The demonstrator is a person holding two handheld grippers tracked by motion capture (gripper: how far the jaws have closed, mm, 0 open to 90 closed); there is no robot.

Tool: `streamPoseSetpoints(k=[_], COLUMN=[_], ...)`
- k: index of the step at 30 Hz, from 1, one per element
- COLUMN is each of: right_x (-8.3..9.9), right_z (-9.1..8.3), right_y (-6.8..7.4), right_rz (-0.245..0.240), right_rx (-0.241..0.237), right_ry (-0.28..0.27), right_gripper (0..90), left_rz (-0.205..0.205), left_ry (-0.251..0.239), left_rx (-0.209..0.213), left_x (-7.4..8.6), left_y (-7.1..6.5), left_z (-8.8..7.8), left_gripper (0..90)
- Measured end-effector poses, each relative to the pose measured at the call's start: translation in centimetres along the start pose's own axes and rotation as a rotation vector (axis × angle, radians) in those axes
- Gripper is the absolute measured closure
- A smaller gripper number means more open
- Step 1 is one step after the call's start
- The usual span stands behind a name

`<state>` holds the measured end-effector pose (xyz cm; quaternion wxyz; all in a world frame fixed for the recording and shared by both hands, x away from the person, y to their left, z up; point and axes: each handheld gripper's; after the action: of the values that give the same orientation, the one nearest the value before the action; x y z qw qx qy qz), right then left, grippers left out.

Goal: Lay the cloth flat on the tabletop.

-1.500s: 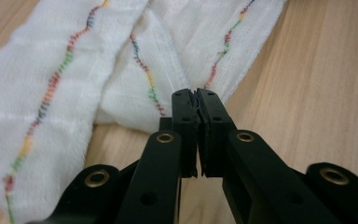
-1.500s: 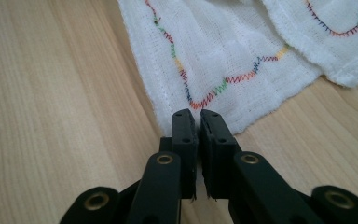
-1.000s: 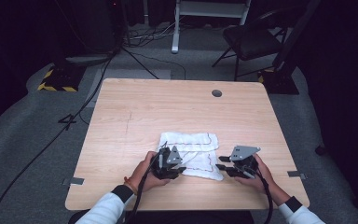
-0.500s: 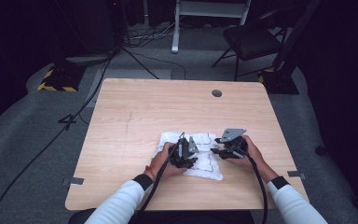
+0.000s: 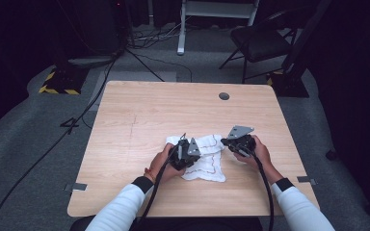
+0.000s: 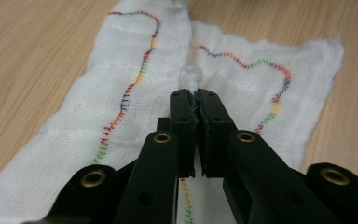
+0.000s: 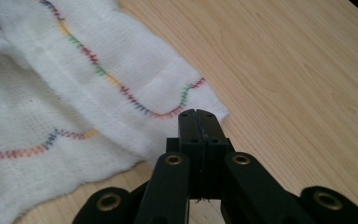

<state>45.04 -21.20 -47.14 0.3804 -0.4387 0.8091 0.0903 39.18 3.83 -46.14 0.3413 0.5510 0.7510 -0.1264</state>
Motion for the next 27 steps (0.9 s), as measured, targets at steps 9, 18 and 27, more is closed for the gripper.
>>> streamPoseSetpoints(k=[9,18,27], right_x=[-0.1,0.3,0.2], right_z=[-0.7,0.9,1.1], right_y=[0.2,2.0,2.3], right_rz=[0.023,-0.005,-0.025], right_rx=[-0.165,-0.256,-0.227], right_ry=[-0.067,0.021,0.029], right_gripper=[66.1,52.3,83.1], left_rz=[-0.014,0.001,-0.005], left_ry=[0.006,0.018,-0.011], left_rx=[0.013,0.031,0.022], left_x=[1.1,2.2,3.1], left_y=[-0.5,-1.3,-1.4], left_z=[-1.2,-1.8,-3.6], left_gripper=[85.2,85.4,85.8])
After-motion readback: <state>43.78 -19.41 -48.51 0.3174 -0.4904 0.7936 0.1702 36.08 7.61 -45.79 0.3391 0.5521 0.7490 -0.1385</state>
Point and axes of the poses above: each handheld gripper's, and its own axes: z roughly forward along the jaws, x roughly out of its underside, y roughly to its left, and after that the axes turned 5 degrees about z, right-handed
